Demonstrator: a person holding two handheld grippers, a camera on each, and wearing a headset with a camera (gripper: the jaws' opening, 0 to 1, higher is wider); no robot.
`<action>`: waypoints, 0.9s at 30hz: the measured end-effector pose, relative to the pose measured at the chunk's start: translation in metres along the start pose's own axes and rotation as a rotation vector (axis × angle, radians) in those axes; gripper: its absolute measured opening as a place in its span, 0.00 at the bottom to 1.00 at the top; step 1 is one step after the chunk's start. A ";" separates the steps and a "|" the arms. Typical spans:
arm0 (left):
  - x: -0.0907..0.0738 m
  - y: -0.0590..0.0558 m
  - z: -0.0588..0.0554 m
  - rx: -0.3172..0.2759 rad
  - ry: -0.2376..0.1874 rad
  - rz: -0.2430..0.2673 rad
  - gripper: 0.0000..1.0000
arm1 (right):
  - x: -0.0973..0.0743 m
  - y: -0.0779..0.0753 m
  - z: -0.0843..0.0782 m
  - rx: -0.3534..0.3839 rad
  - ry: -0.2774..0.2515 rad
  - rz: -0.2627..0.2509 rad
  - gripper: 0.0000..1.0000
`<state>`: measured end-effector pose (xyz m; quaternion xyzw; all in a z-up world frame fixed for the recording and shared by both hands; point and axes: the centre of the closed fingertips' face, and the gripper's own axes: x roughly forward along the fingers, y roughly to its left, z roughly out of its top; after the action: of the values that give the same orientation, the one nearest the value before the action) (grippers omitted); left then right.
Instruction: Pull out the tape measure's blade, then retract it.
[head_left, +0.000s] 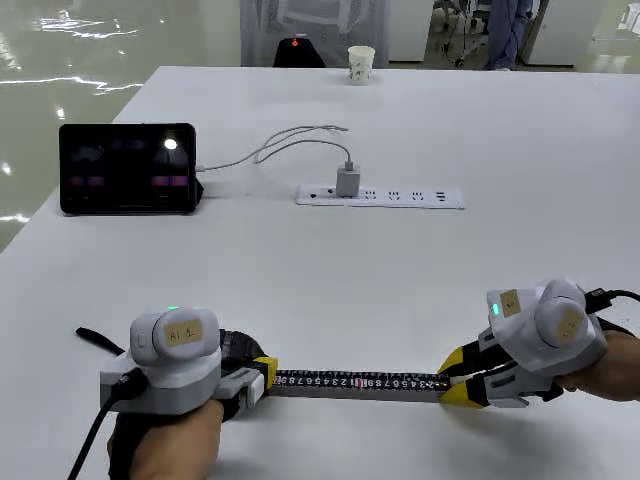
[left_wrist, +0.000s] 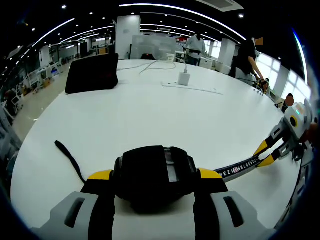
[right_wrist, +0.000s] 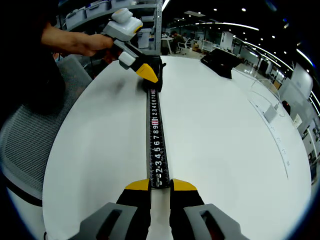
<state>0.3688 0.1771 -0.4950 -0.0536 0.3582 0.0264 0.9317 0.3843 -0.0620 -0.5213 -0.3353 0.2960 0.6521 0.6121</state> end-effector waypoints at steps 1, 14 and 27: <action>0.000 0.000 0.000 -0.001 0.000 0.000 0.58 | 0.001 0.000 0.001 0.000 -0.001 0.001 0.10; -0.001 0.000 0.000 -0.007 -0.003 -0.004 0.59 | 0.007 0.002 0.010 0.005 -0.011 0.008 0.10; -0.001 0.000 0.000 -0.012 -0.002 -0.009 0.59 | 0.015 0.004 0.022 0.008 -0.023 0.016 0.10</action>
<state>0.3680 0.1771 -0.4947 -0.0607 0.3570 0.0242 0.9318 0.3781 -0.0356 -0.5200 -0.3231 0.2942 0.6596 0.6116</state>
